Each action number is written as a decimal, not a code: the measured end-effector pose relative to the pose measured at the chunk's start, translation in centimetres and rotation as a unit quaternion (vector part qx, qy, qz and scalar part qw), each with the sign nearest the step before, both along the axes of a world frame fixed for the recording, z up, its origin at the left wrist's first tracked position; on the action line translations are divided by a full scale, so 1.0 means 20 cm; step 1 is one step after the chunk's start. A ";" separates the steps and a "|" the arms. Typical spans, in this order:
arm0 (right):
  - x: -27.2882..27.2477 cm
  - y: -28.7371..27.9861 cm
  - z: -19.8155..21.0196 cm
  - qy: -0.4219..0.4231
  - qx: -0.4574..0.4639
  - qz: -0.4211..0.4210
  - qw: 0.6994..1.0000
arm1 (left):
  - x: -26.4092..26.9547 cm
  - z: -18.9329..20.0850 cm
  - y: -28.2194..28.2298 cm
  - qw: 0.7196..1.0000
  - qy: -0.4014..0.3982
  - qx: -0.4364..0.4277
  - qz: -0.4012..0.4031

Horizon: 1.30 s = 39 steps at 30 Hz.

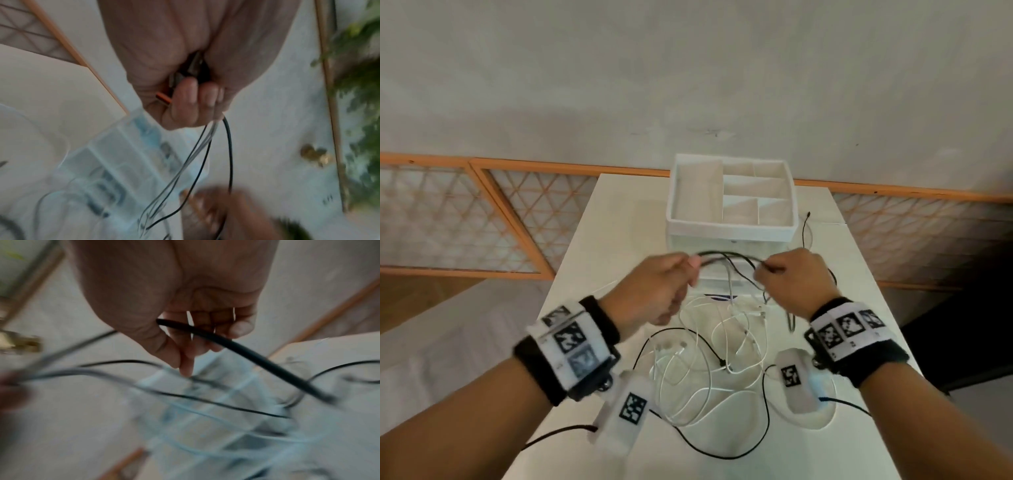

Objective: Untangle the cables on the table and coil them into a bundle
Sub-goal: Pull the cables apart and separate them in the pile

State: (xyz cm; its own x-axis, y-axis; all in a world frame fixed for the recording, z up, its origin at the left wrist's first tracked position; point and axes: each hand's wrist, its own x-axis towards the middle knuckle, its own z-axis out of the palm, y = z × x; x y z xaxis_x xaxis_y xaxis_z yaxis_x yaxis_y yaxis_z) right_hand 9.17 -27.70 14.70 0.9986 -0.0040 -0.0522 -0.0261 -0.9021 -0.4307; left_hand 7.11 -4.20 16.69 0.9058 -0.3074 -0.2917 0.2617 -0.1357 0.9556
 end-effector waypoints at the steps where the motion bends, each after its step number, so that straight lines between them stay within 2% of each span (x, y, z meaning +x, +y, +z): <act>1: 0.02 -0.12 -0.06 0.008 -0.027 -0.045 0.999 | 0.03 0.06 0.05 0.998 0.006 -0.042 0.042; 3: 0.04 -0.35 -0.24 0.014 -0.087 -0.168 0.982 | 0.08 0.16 0.15 0.986 -0.004 -0.116 0.119; 5: 0.02 -0.49 -0.41 0.080 -0.096 -0.268 0.955 | 0.12 0.21 0.20 0.974 -0.039 -0.148 0.166; 7: 0.02 -0.58 -0.54 0.142 -0.027 -0.334 0.931 | 0.14 0.19 0.21 0.969 -0.050 -0.145 0.195; 10: 0.11 -0.62 -0.51 0.105 0.160 -0.362 0.912 | 0.14 0.07 0.18 0.975 -0.003 -0.062 0.211; 12: 0.17 -0.57 -0.33 0.040 0.260 -0.360 0.895 | 0.14 -0.03 0.18 0.977 0.031 -0.001 0.209; 13: 0.20 -0.53 -0.21 0.002 0.273 -0.364 0.891 | 0.14 -0.07 0.17 0.977 0.045 0.021 0.207; 16: 0.30 -0.48 0.07 -0.119 0.233 -0.332 0.906 | 0.14 -0.15 0.18 0.977 0.069 0.060 0.192; 18: 0.33 -0.43 0.17 -0.144 0.167 -0.301 0.928 | 0.15 -0.16 0.18 0.980 0.072 0.070 0.174; 20: 0.33 -0.41 0.19 -0.110 0.134 -0.298 0.939 | 0.16 -0.14 0.18 0.982 0.062 0.068 0.165; 22: 0.34 -0.42 0.12 -0.088 0.129 -0.292 0.943 | 0.17 -0.11 0.19 0.985 0.043 0.067 0.156; 26: 0.42 -0.48 0.00 -0.089 0.298 -0.292 0.904 | 0.17 -0.08 0.21 0.991 0.009 0.064 0.121; 30: 0.51 -0.49 0.03 -0.189 0.324 -0.188 0.908 | 0.17 -0.09 0.20 0.993 0.007 0.062 0.103; 32: 0.53 -0.52 0.02 -0.209 0.311 -0.135 0.917 | 0.17 -0.09 0.18 0.993 0.018 0.042 0.110; 34: 0.52 -0.55 -0.04 -0.187 0.276 -0.107 0.937 | 0.17 -0.10 0.17 0.992 0.016 0.027 0.123; 35: 0.48 -0.56 -0.07 -0.149 0.238 -0.098 0.955 | 0.17 -0.11 0.16 0.992 0.010 0.025 0.127; 37: 0.37 -0.59 -0.18 -0.020 0.125 -0.099 0.987 | 0.17 -0.12 0.16 0.991 -0.008 0.022 0.131; 39: 0.25 -0.59 -0.27 0.088 0.031 -0.114 0.989 | 0.15 -0.13 0.15 0.991 -0.029 0.021 0.127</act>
